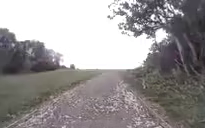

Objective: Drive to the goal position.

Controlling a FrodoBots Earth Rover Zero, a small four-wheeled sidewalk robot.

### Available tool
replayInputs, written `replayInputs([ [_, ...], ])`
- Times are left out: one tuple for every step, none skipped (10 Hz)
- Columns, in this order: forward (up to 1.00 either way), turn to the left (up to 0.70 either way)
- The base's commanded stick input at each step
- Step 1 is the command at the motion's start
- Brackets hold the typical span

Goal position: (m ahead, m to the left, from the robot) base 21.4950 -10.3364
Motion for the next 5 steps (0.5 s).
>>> replayInputs([
  [0.85,0.0],
  [0.85,0.0],
  [0.85,0.0],
  [0.85,0.0],
  [0.85,0.0],
])
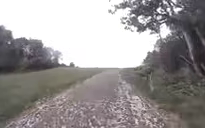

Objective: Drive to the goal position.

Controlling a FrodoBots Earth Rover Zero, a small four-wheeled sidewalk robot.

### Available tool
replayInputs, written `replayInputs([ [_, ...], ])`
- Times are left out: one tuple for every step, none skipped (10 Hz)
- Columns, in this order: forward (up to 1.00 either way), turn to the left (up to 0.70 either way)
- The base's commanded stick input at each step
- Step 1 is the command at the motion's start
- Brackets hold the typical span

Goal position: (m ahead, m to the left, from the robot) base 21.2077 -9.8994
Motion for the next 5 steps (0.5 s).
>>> replayInputs([
  [0.85,0.0],
  [0.85,0.0],
  [0.85,0.0],
  [0.85,0.0],
  [0.85,0.0],
])
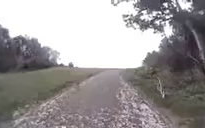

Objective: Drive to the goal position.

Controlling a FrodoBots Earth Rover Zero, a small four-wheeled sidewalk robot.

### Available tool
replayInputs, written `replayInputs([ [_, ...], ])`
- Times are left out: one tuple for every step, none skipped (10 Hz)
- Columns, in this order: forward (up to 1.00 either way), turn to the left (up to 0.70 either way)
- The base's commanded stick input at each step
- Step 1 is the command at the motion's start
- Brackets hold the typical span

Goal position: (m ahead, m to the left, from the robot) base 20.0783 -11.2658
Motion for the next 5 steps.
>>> replayInputs([
  [0.85,0.0],
  [0.85,0.0],
  [0.85,0.0],
  [0.85,0.0],
  [0.85,0.0],
])
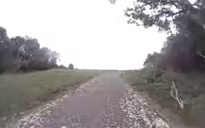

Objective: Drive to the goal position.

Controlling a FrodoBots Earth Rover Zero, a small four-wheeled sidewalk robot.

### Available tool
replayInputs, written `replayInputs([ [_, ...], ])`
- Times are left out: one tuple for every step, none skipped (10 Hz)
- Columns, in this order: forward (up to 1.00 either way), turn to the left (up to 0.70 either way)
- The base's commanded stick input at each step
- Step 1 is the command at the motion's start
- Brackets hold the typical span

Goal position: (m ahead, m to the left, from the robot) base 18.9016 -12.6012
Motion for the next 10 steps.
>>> replayInputs([
  [0.85,0.0],
  [0.85,0.0],
  [0.85,0.0],
  [0.85,0.0],
  [0.85,0.0],
  [0.85,0.0],
  [0.85,0.0],
  [0.85,0.0],
  [0.85,0.0],
  [0.85,0.0],
])
